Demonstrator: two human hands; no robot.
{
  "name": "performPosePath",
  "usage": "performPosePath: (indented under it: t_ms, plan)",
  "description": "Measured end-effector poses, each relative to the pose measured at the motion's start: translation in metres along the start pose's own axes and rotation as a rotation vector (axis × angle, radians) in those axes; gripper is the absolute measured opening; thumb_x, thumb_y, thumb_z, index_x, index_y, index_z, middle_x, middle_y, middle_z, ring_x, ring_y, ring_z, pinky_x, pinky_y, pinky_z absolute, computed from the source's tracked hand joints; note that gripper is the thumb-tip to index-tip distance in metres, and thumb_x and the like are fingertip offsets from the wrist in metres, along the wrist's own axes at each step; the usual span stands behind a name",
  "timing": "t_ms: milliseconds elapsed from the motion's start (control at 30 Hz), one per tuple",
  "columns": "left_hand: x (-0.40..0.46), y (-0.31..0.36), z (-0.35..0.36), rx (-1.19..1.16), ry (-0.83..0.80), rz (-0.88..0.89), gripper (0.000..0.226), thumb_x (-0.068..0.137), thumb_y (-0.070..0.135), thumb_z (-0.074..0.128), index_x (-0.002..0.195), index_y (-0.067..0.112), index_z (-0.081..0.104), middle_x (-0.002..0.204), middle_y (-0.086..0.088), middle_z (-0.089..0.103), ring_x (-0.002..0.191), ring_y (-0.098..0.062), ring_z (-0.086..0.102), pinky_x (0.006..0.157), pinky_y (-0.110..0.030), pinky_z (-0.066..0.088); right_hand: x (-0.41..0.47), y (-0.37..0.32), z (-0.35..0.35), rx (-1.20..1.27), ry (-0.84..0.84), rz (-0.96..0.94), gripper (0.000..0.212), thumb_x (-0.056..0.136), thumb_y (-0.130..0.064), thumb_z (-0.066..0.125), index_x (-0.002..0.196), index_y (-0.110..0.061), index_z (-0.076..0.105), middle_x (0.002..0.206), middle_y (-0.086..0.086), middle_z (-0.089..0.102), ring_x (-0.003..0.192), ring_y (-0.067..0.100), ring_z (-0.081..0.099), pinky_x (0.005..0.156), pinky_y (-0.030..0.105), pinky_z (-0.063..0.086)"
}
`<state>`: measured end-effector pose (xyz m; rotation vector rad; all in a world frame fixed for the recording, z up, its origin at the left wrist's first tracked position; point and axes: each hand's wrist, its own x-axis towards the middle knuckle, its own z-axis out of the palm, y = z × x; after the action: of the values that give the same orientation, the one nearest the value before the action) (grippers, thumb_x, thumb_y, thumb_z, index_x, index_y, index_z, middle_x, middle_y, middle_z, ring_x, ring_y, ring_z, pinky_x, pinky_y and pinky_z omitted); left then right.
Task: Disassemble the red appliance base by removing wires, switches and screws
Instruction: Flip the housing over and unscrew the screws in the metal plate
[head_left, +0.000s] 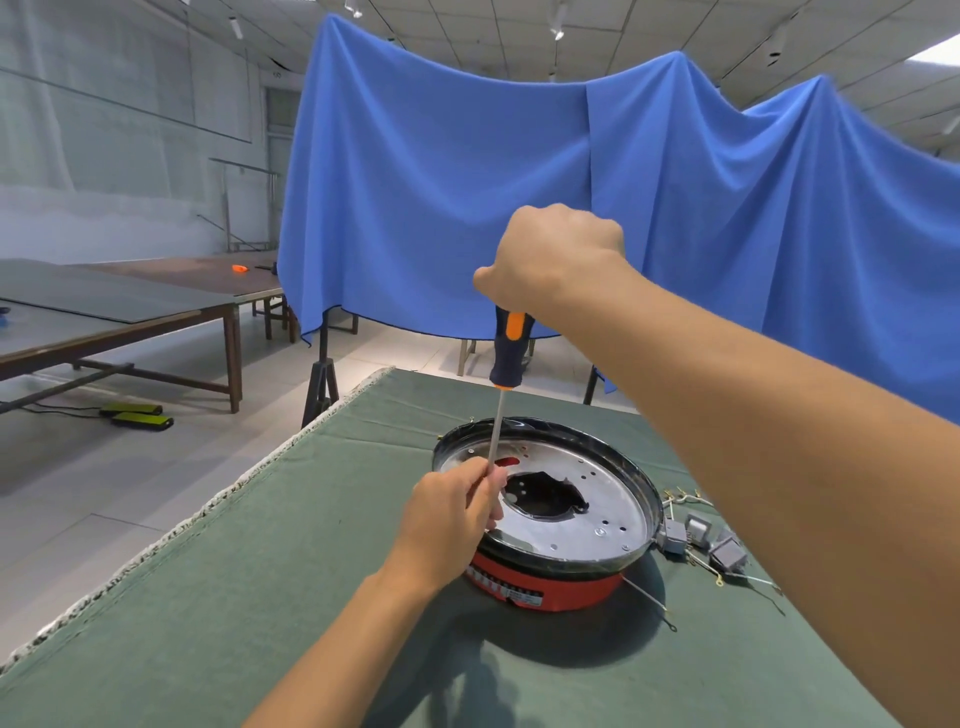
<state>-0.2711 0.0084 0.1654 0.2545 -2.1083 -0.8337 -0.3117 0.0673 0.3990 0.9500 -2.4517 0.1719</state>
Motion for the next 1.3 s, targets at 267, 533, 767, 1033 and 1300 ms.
performPosePath:
  t_ms: [267,533,767,1033,1300]
  plan:
    - [0.001,-0.018,0.012,0.177,-0.015,0.015,0.050,0.089,0.049,0.034,0.071,0.014,0.064,0.073,0.005,0.063,0.079,-0.013,0.057,0.077,-0.032,0.046,0.006,0.011,0.004,0.054,-0.001,-0.078,0.025,0.083,-0.025,0.056,0.065,-0.016,0.039,0.064,-0.001,0.041,0.052,0.016,0.037,0.049,0.024,0.024]
    - [0.004,-0.028,0.007,0.072,-0.051,-0.042,0.055,0.068,0.074,0.045,0.074,0.026,0.069,0.086,0.020,0.063,0.104,-0.002,0.043,0.090,-0.026,0.025,0.010,0.015,-0.015,0.208,-0.368,-0.325,0.026,0.085,-0.045,0.064,0.085,-0.020,0.056,0.060,0.002,0.065,0.050,0.014,0.060,0.054,0.024,0.045]
    - [0.003,-0.026,0.006,0.101,-0.088,-0.044,0.058,0.068,0.075,0.042,0.073,0.024,0.069,0.083,0.023,0.061,0.104,0.000,0.041,0.089,-0.026,0.025,-0.001,0.006,-0.034,-0.281,-0.288,-0.193,0.052,0.089,-0.063,0.049,0.070,-0.015,0.056,0.036,0.000,0.056,0.037,0.017,0.058,0.051,0.027,0.033]
    - [0.000,-0.031,0.007,0.062,-0.073,-0.065,0.048,0.070,0.068,0.050,0.068,0.024,0.068,0.078,0.024,0.061,0.104,0.009,0.039,0.090,-0.030,0.038,0.011,-0.011,-0.018,-0.129,-0.242,-0.282,0.033,0.092,-0.026,0.047,0.061,-0.015,0.049,0.033,-0.003,0.049,0.042,0.016,0.047,0.053,0.026,0.032]
    - [0.001,-0.030,0.007,0.082,-0.074,-0.057,0.051,0.069,0.071,0.046,0.069,0.026,0.069,0.079,0.026,0.061,0.103,0.007,0.039,0.090,-0.031,0.039,0.002,0.022,-0.025,0.242,-0.472,-0.250,0.015,0.092,-0.030,0.060,0.092,-0.015,0.057,0.091,0.010,0.072,0.071,0.023,0.073,0.059,0.030,0.059]
